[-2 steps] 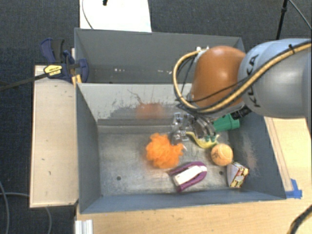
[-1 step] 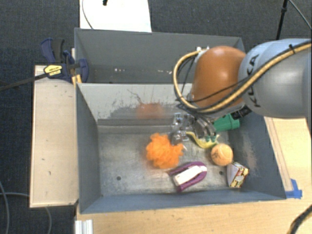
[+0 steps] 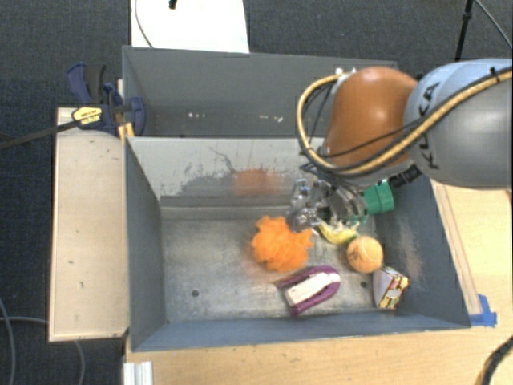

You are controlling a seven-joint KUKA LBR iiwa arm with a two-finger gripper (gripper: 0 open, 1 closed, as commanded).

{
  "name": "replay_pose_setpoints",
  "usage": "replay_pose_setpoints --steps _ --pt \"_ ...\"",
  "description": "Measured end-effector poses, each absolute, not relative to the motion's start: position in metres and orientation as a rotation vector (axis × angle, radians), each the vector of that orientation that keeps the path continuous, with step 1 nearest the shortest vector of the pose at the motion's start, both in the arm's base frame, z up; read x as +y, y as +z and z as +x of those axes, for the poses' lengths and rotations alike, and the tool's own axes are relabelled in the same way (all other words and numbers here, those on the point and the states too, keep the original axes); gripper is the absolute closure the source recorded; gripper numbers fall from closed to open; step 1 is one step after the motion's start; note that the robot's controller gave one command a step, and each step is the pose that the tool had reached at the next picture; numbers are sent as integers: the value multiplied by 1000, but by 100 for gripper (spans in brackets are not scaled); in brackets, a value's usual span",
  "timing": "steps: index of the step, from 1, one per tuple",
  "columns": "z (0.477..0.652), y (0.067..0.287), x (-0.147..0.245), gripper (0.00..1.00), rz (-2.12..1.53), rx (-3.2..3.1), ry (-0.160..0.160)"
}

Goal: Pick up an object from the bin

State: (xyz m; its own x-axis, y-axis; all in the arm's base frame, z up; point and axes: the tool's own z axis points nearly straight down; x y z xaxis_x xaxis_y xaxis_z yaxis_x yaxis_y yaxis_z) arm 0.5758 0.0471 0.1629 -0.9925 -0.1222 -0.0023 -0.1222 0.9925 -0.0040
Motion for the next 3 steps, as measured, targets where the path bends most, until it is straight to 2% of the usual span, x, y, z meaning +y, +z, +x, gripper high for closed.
replay_pose_setpoints --steps 1,2,3 --pt "558 153 26 100 -230 3129 4" --pt "547 127 23 100 -247 3126 -6" --pt "541 134 -15 100 -283 3123 4"
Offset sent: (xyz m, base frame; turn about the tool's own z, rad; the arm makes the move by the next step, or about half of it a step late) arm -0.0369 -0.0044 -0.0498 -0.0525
